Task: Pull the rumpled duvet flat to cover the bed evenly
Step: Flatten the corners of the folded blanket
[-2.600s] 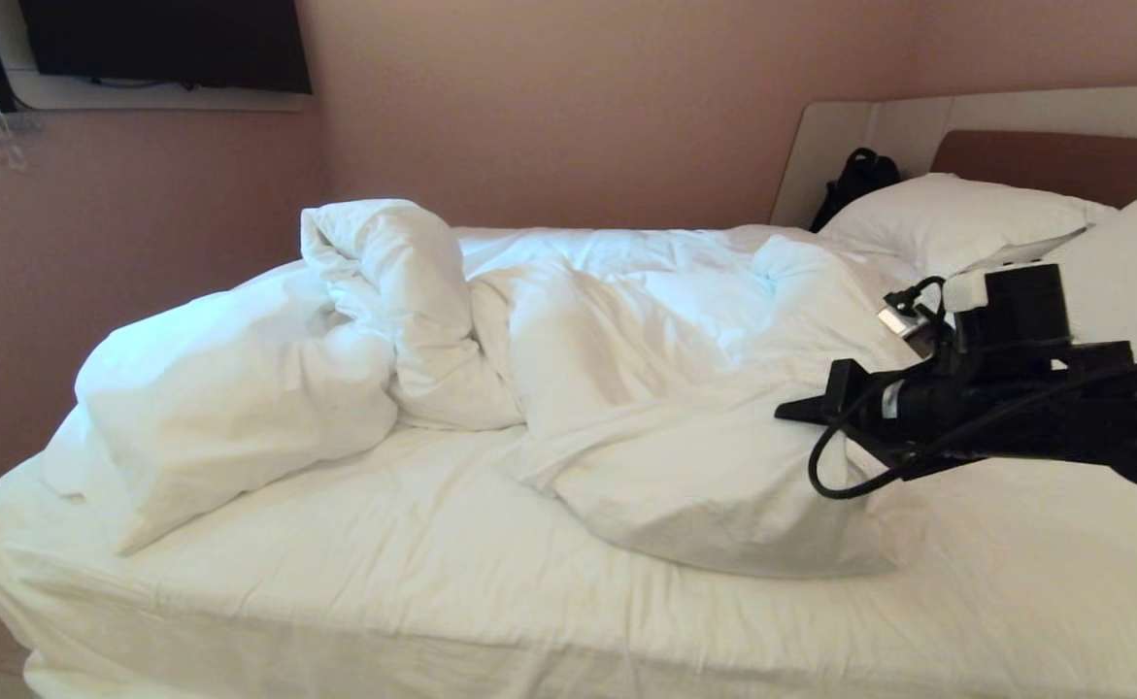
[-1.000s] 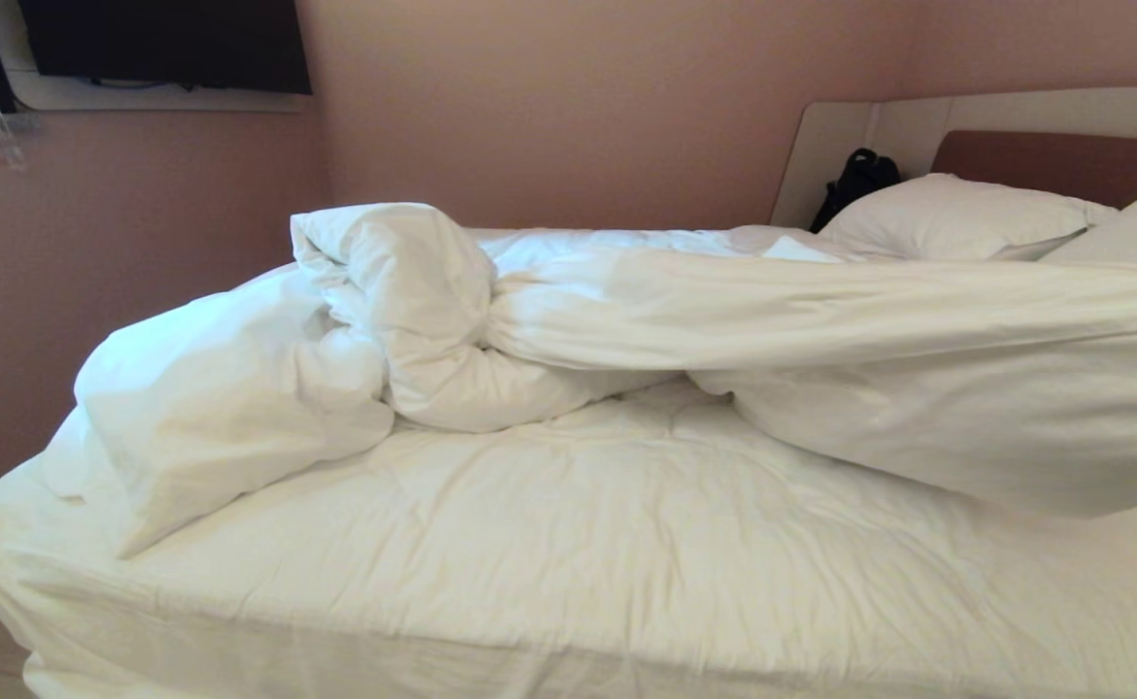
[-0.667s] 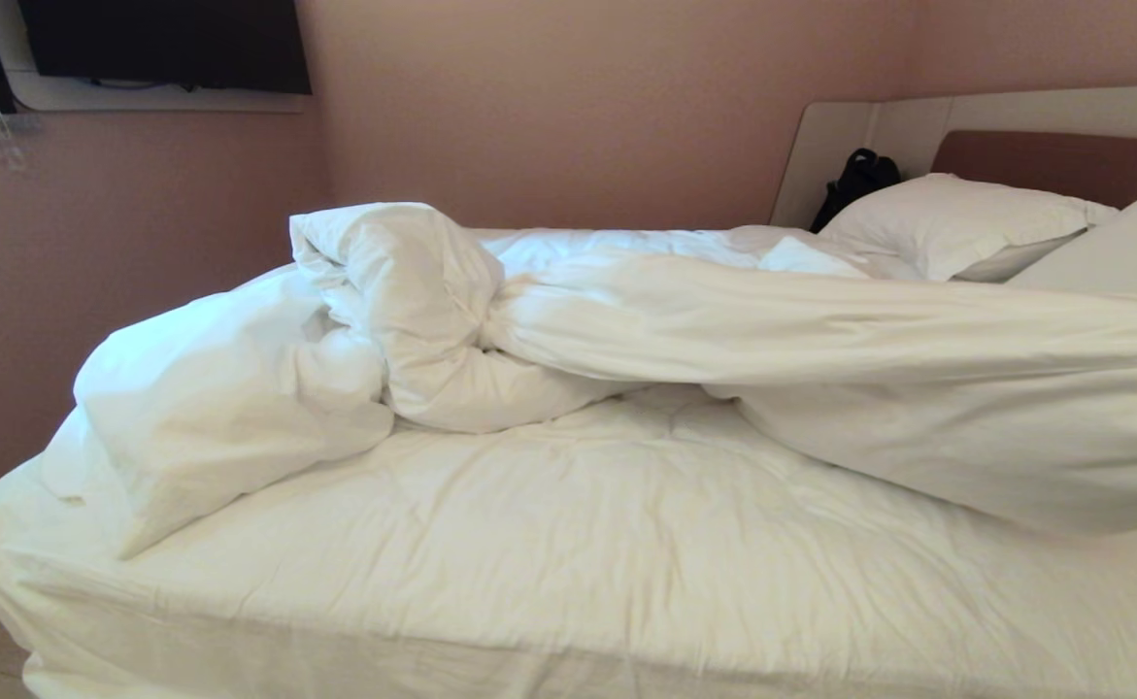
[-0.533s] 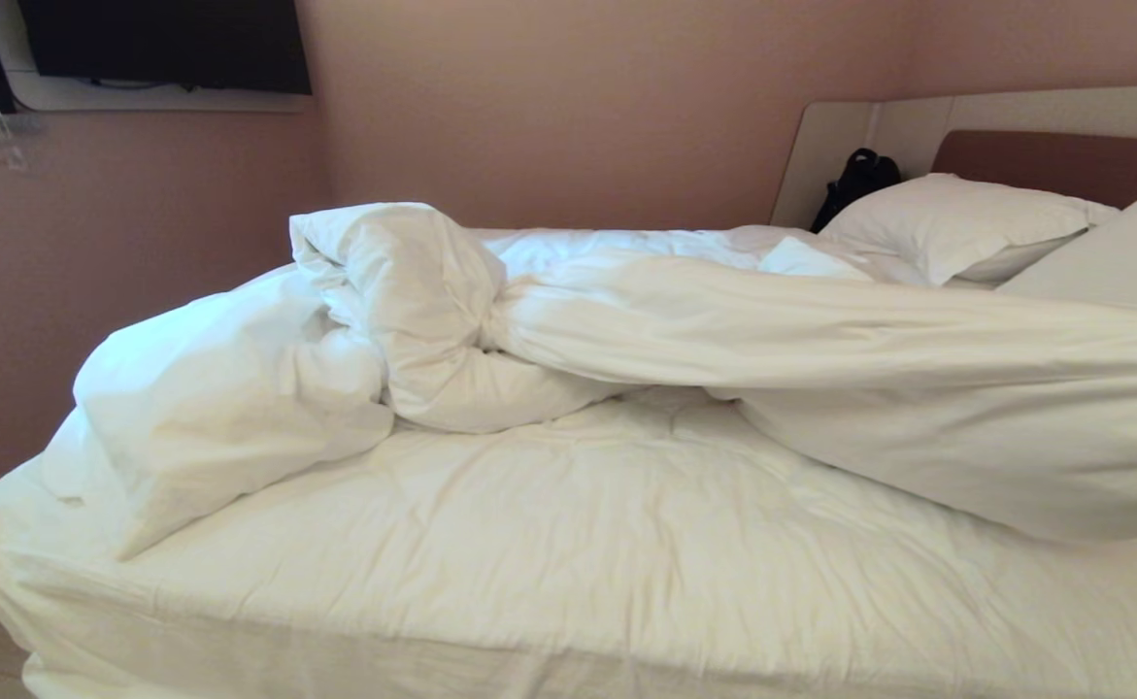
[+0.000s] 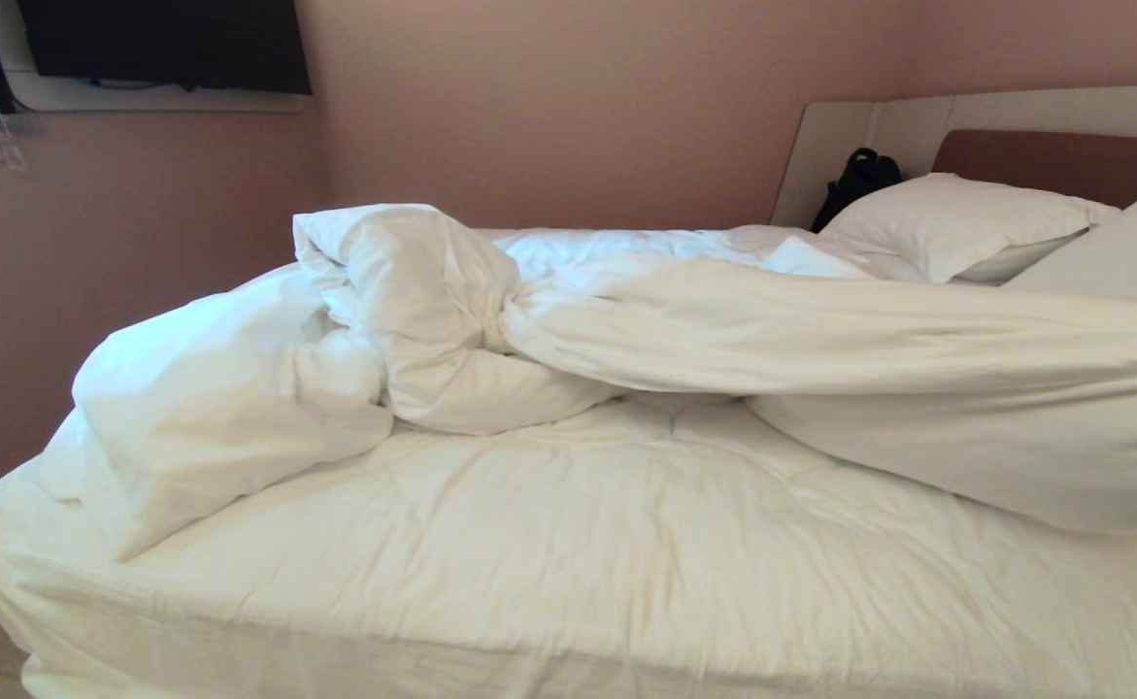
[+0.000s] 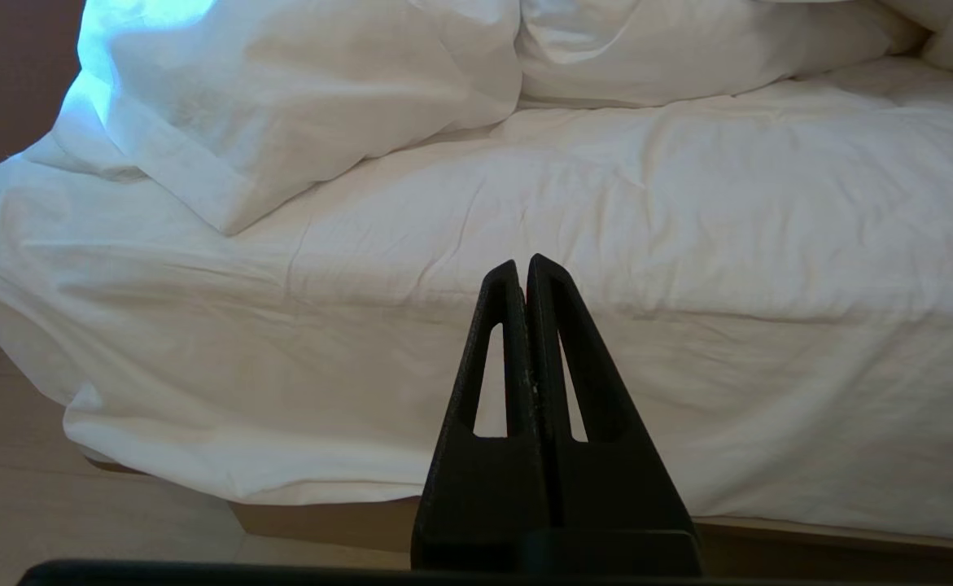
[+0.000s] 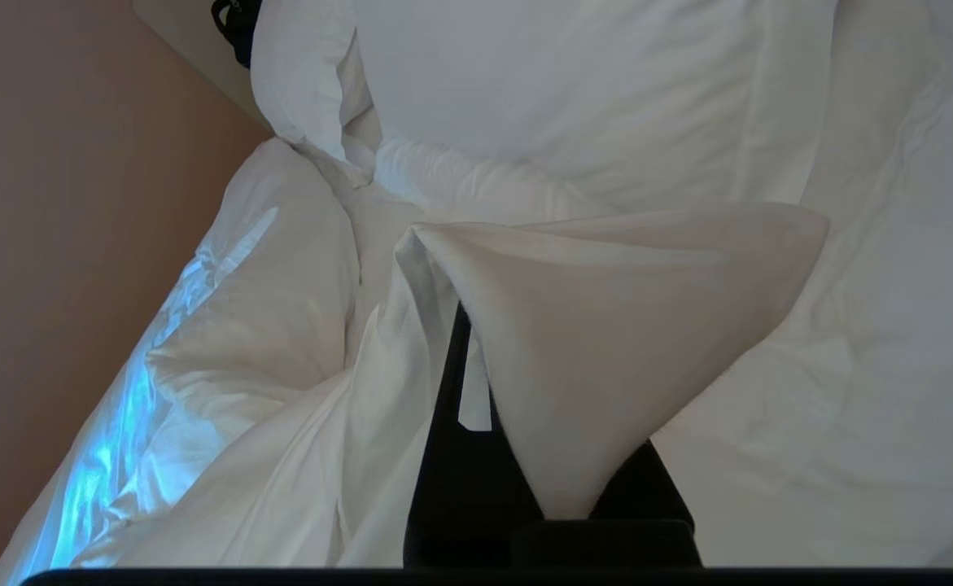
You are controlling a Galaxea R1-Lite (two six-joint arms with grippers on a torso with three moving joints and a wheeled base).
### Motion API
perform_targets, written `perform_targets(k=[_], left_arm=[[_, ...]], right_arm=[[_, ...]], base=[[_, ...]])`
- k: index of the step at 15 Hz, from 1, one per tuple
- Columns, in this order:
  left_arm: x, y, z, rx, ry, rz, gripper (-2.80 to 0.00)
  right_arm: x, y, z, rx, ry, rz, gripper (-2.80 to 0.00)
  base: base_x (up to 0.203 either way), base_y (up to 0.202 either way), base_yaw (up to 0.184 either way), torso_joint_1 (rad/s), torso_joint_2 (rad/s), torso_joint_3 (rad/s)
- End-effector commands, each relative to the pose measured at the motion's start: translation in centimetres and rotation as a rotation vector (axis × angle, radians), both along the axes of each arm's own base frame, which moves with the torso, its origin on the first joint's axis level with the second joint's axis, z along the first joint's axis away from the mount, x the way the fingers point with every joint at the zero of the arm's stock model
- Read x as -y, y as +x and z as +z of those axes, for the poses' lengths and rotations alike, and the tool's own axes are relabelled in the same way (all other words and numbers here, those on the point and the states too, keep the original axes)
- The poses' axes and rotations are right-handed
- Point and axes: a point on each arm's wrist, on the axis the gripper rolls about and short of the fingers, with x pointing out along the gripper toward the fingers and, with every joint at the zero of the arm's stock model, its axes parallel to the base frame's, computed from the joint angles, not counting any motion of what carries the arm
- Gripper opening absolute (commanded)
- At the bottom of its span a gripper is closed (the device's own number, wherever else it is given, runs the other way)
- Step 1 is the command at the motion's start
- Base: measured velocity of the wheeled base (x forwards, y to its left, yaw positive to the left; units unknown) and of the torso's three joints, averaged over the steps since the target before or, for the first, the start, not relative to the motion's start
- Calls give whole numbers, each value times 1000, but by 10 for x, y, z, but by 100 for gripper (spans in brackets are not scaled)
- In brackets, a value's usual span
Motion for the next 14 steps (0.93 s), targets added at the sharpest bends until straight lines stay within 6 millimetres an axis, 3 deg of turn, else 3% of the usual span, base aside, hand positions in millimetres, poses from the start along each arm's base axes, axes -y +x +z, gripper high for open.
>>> perform_targets(k=[1,7,8,9,14], left_arm=[[0,0,0,0,-1,0,-280],[0,0,0,0,-1,0,-280],[0,0,0,0,-1,0,-280],[0,0,0,0,-1,0,-280],[0,0,0,0,-1,0,-280]], right_arm=[[10,3,-2,-4,12,-5,-280],[15,9,-18,-32,59,10,-280],[16,10,-19,-34,60,11,-269],[14,9,-19,-38,55,13,0],[6,6,-17,-41,43,21,0]], base=[[0,0,0,0,0,0],[0,0,0,0,0,0],[0,0,0,0,0,0],[0,0,0,0,0,0],[0,0,0,0,0,0]])
